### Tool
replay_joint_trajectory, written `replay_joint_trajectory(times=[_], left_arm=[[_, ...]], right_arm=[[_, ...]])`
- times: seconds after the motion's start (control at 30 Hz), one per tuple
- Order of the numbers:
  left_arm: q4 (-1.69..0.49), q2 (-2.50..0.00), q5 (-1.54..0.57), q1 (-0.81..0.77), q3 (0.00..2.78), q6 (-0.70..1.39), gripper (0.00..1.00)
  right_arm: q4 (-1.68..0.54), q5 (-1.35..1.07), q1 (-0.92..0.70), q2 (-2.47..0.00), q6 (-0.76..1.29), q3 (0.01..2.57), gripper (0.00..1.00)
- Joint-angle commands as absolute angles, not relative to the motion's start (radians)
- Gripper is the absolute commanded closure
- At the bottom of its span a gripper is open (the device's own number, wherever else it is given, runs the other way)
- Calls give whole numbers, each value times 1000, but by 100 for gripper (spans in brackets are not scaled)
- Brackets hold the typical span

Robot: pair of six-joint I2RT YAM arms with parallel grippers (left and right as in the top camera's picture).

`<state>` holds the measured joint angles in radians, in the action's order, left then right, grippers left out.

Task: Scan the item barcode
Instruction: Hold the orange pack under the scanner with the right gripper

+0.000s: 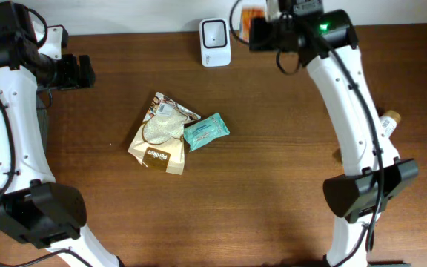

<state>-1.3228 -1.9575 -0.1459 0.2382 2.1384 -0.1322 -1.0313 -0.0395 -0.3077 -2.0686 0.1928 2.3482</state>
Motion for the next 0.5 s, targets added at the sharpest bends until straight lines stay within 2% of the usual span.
replay_joint_trajectory(times=[0.0,0.13,0.33,0.47], left_arm=[[-1321,-1955,-157,247,2143,-148,1],[-1321,-1955,-157,248,2143,-148,1],[-1321,-1955,-157,247,2143,-148,1],[-1321,-1955,-157,248,2143,-148,1]], right_arm=[[-894,359,-410,-2106,-17,2355,96],[-693,553,-476,-2191,-206,2355,95],[-492,562,-490,-2332,-456,2355,96],[-347,562,-484,-2436,-699,2355,96]])
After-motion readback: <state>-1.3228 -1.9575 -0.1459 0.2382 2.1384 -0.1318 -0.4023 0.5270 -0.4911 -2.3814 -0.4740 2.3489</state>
